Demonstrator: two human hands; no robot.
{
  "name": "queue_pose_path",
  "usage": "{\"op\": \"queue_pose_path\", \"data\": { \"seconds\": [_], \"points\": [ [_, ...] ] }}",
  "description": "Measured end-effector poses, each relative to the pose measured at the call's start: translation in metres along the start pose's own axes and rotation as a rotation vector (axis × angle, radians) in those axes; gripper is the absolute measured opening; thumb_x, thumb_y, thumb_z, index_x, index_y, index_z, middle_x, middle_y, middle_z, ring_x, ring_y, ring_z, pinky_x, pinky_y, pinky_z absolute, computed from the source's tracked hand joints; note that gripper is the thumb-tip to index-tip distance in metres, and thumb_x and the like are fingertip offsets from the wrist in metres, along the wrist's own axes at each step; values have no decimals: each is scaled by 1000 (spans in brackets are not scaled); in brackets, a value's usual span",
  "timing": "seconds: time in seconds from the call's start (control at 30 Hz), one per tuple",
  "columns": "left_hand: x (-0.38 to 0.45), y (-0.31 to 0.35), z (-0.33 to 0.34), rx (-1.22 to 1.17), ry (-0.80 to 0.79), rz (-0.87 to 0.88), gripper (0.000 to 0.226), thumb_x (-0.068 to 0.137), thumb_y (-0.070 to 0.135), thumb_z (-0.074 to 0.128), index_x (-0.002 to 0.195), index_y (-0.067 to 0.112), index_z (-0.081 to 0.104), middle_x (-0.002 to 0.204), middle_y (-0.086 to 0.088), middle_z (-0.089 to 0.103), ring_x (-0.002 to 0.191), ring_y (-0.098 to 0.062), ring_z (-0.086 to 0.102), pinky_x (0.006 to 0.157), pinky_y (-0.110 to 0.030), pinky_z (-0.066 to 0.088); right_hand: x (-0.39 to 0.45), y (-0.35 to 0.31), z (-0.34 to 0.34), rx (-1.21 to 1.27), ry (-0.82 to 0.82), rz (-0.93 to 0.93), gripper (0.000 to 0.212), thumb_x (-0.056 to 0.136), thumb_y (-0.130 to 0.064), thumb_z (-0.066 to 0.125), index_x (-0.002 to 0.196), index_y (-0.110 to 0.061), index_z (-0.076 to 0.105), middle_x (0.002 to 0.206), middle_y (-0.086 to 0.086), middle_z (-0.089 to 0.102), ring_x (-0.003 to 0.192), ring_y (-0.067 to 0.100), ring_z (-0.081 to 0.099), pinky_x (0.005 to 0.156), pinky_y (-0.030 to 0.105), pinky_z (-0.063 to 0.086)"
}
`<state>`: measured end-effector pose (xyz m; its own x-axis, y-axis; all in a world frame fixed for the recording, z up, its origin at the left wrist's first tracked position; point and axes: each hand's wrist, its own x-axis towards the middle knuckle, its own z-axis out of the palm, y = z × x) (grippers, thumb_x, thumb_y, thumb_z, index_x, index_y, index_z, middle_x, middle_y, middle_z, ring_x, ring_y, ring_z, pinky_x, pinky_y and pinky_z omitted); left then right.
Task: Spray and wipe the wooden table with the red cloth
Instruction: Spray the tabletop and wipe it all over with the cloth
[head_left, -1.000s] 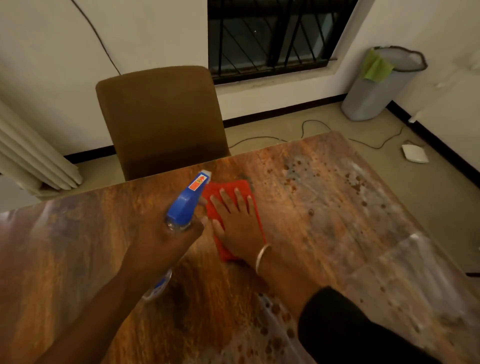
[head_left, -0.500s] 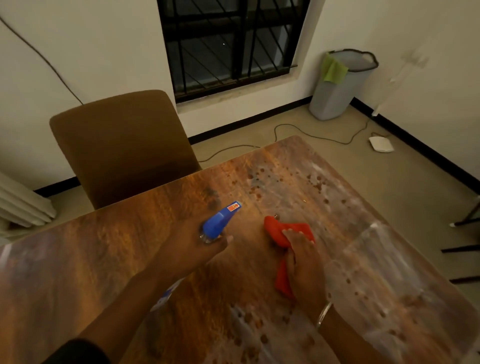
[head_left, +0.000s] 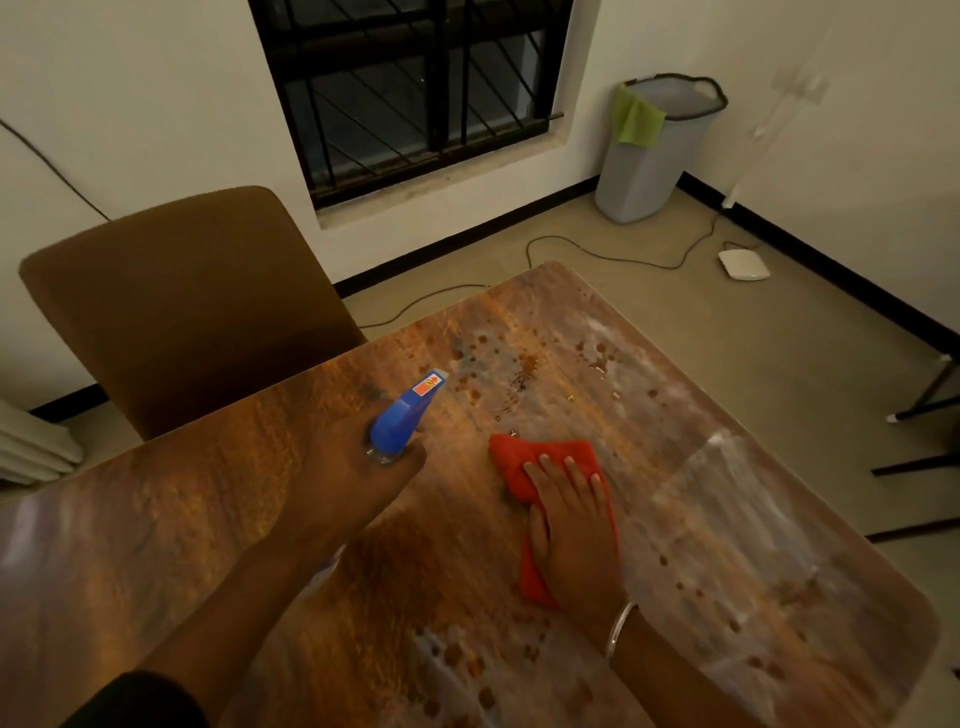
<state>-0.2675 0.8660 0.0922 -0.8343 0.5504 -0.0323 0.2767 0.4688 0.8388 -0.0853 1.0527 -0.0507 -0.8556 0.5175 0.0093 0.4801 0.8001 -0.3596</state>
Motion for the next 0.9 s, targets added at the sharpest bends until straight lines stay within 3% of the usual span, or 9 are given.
{"op": "queue_pose_path", "data": {
  "seconds": [0.1, 0.23, 0.33, 0.4, 0.5, 0.63, 0.73, 0.83, 0.9],
  "points": [
    [10, 6, -6, 45, 41, -5, 17, 84, 33, 71, 78, 28, 56, 62, 8, 58, 53, 0, 57, 48, -9, 43, -2, 0, 4, -15, -47, -44, 55, 112, -42, 36, 166, -34, 32, 175, -9, 19, 166, 23, 4, 134, 52, 1],
    [13, 9, -6, -24, 151, -42, 21, 89, 29, 67, 76, 30, 50, 59, 3, 52, 49, -2, 57, 43, -5, 43, 5, -16, 13, -100, -121, -265, 58, 112, -49, 33, 167, -31, 29, 176, -4, 21, 165, 30, 9, 130, 57, 4],
    [13, 15, 0, -56, 217, -43, 24, 87, 26, 68, 76, 32, 47, 61, 2, 51, 51, -6, 53, 46, -7, 43, 54, -16, 15, -130, -167, -374, 60, 113, -54, 24, 169, -33, 21, 178, -4, 15, 165, 30, 6, 132, 56, -2],
    [16, 16, -1, -66, 207, -71, 22, 89, 27, 65, 76, 30, 47, 64, 0, 53, 56, -10, 54, 50, -13, 42, 109, -7, 10, -118, -155, -293, 63, 112, -56, 19, 170, -33, 15, 178, -3, 11, 165, 32, 1, 132, 56, -7],
    [17, 17, -7, -111, 253, -81, 19, 89, 30, 63, 78, 28, 48, 69, -1, 56, 61, -13, 55, 56, -20, 40, 185, 3, -4, -148, -127, -85, 64, 112, -54, 23, 170, -29, 17, 179, 1, 12, 165, 35, 4, 132, 58, 0],
    [22, 15, -10, -139, 314, 20, 18, 90, 20, 64, 82, 27, 49, 72, -7, 57, 63, -18, 57, 62, -24, 47, 191, -10, 0, -137, -124, -50, 65, 111, -51, 23, 171, -27, 16, 179, 4, 12, 165, 38, 2, 131, 62, 1],
    [39, 5, -15, -182, 323, -14, 13, 90, 22, 64, 88, 27, 52, 78, -5, 61, 70, -15, 61, 65, -24, 47, 127, -32, 13, -132, -143, -245, 64, 110, -53, 23, 170, -30, 19, 178, 2, 14, 165, 38, 3, 131, 64, 2],
    [49, -6, -20, -138, 405, 90, 25, 89, 22, 67, 86, 42, 52, 72, 12, 60, 65, 2, 62, 64, -20, 46, 65, -54, 28, -128, -207, -503, 63, 110, -52, 34, 168, -31, 28, 177, 1, 21, 164, 38, 11, 130, 64, 7],
    [51, -8, -25, -153, 414, 165, 30, 88, 26, 68, 90, 53, 55, 73, 18, 65, 68, 8, 63, 63, -14, 50, 68, -64, 30, -157, -227, -596, 61, 110, -50, 35, 168, -33, 27, 177, -1, 20, 164, 36, 12, 131, 62, 6]
  ]
}}
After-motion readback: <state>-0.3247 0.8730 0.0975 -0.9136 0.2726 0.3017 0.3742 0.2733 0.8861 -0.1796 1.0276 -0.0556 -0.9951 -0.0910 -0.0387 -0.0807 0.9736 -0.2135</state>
